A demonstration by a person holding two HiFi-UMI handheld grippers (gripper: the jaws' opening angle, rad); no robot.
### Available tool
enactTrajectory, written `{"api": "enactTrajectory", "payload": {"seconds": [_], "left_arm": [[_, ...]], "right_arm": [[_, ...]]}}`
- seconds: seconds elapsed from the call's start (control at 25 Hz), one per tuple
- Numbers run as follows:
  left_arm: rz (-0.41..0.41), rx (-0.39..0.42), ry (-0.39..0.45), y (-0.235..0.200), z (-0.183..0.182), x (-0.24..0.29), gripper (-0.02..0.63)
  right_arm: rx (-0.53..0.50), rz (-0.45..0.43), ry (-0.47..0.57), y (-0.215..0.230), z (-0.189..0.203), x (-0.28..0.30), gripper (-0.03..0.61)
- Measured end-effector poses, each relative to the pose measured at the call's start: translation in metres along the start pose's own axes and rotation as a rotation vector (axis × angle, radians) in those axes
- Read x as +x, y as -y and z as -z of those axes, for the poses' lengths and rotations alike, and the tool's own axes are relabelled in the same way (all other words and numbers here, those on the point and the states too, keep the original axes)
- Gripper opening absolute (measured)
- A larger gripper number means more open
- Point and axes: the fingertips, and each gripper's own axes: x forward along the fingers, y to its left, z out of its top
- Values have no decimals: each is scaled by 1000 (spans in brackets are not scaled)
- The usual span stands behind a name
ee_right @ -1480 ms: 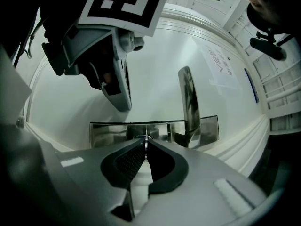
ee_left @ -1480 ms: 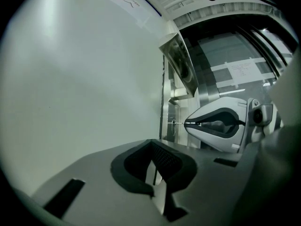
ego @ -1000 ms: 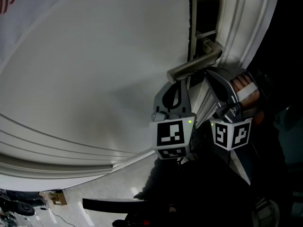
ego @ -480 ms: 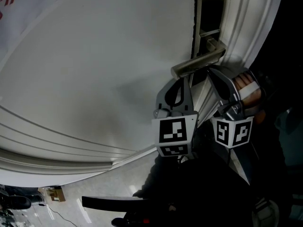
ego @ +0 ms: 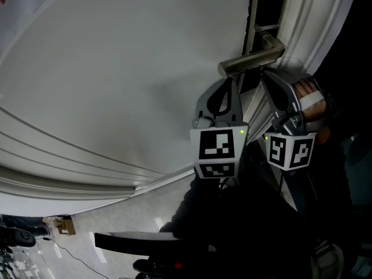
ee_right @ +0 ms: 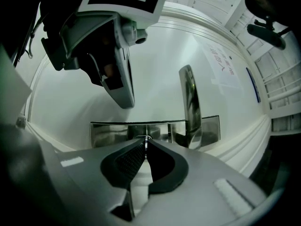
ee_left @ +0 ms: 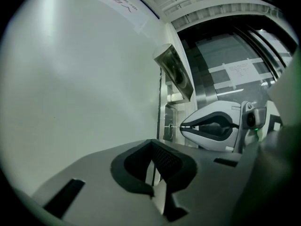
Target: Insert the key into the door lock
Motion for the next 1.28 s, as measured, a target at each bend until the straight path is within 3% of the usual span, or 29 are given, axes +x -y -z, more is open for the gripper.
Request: {"api": "enactTrajectory", "payload": {"seconds": [1.28], "left_arm": [[17, 0, 15, 2, -4, 5, 2]], "right_arm": [[-2, -10, 3, 0, -1, 4, 14]]}}
